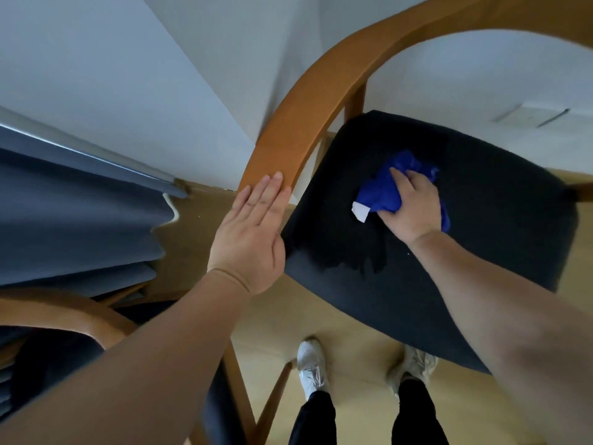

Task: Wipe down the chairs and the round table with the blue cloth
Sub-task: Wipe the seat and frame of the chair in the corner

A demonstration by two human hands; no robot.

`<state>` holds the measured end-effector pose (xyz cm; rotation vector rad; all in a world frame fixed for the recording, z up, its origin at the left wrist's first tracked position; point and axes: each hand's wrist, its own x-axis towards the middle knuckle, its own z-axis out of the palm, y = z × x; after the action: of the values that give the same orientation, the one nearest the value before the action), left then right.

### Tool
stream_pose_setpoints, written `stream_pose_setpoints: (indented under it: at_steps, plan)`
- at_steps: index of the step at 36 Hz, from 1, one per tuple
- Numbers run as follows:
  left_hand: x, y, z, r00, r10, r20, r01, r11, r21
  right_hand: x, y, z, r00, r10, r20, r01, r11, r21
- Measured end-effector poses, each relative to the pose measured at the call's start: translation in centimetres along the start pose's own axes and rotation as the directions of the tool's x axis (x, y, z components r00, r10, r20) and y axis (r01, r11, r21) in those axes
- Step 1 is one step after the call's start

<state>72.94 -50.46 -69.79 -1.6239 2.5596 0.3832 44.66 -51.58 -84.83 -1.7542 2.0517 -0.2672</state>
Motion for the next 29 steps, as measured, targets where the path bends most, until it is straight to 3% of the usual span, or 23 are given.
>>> stream_pose_setpoints:
  at_steps: [6,11,20,26,29]
  plan:
    - [0.1,0.3,-0.5,0.99,0.112,0.086,-0.121,0.987,0.108,-9.6,-2.2,3.1,0.995,-0.098,0.021,0.099,0.995,-0.006]
    - [0.6,0.4,-0.6,0.903,0.353,0.246,-0.407,0.887,0.22,-14.8,-2.5,4.9,0.965,-0.229,0.129,0.236,0.971,-0.035]
    - [0.6,0.7,-0.9,0.899,0.402,0.174,-0.433,0.873,0.223,-14.7,-2.8,5.2,0.973,-0.206,0.106,0.212,0.976,-0.048]
    - [0.6,0.7,-0.6,0.898,0.415,0.143,-0.439,0.854,0.28,-12.1,-6.7,5.9,0.904,-0.384,0.188,0.405,0.911,-0.085]
    - [0.4,0.5,-0.2,0.894,0.438,0.094,-0.446,0.85,0.279,-11.7,-9.5,7.0,0.902,-0.366,0.23,0.4,0.909,-0.121]
